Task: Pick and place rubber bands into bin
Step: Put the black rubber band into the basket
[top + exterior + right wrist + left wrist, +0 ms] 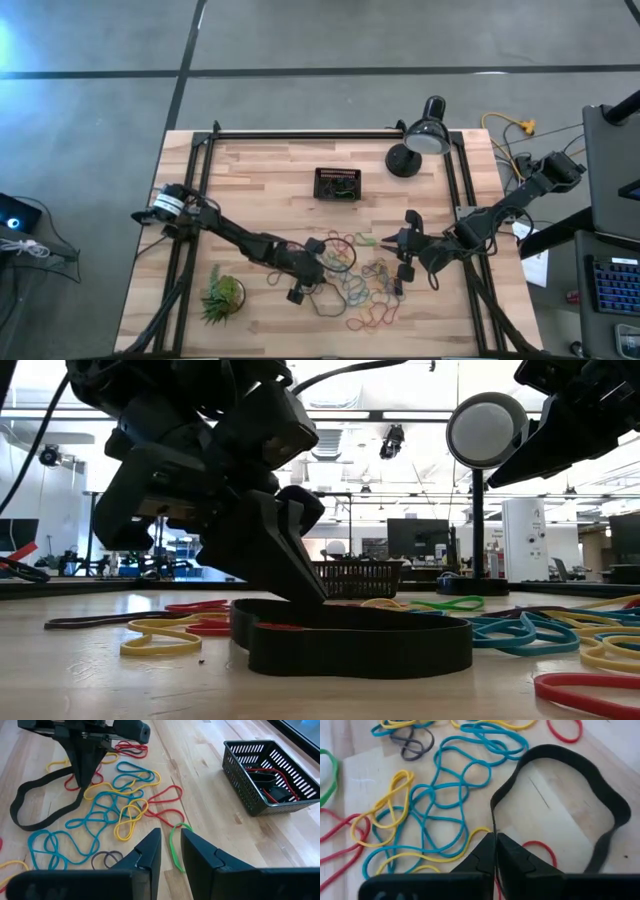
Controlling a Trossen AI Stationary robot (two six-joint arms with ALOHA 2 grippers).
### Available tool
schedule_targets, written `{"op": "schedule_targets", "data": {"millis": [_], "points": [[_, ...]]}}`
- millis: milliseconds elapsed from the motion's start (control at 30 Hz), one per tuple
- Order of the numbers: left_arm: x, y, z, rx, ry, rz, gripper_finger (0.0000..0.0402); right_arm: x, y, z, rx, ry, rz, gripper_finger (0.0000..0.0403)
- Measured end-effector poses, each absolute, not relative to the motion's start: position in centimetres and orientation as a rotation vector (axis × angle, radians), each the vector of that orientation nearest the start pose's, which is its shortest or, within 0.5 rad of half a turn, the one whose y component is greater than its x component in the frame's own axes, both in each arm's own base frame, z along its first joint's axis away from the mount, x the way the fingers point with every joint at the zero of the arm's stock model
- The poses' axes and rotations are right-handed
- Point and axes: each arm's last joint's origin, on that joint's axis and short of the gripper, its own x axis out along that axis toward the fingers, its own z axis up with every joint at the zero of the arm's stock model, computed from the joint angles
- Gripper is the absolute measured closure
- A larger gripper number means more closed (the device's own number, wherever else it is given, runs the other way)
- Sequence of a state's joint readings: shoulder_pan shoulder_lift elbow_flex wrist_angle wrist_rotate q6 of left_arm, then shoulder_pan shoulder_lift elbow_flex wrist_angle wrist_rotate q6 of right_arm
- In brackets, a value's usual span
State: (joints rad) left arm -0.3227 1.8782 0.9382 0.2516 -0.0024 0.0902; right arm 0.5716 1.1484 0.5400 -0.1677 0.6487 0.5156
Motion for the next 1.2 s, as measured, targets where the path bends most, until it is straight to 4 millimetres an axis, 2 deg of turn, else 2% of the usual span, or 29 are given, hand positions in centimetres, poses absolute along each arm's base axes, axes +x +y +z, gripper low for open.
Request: {"op": "schedule_targets", "data": {"millis": [467,767,1200], "points": [[34.6,-12.1,13.7,0.294,0.639,-0.215,0.0401,18.8,10.0,19.0,0.052,0.592,-0.231,0.0335],[34.5,-12.8,13.9,0.197,0.643,-0.383,0.0401,18.7,10.0,18.9,0.051,0.594,-0.232,0.0335],[34.7,-12.7,14.1,0.223,0.617,-0.389,0.0401,18.7,10.0,18.9,0.053,0.593,-0.232,0.0335]]}}
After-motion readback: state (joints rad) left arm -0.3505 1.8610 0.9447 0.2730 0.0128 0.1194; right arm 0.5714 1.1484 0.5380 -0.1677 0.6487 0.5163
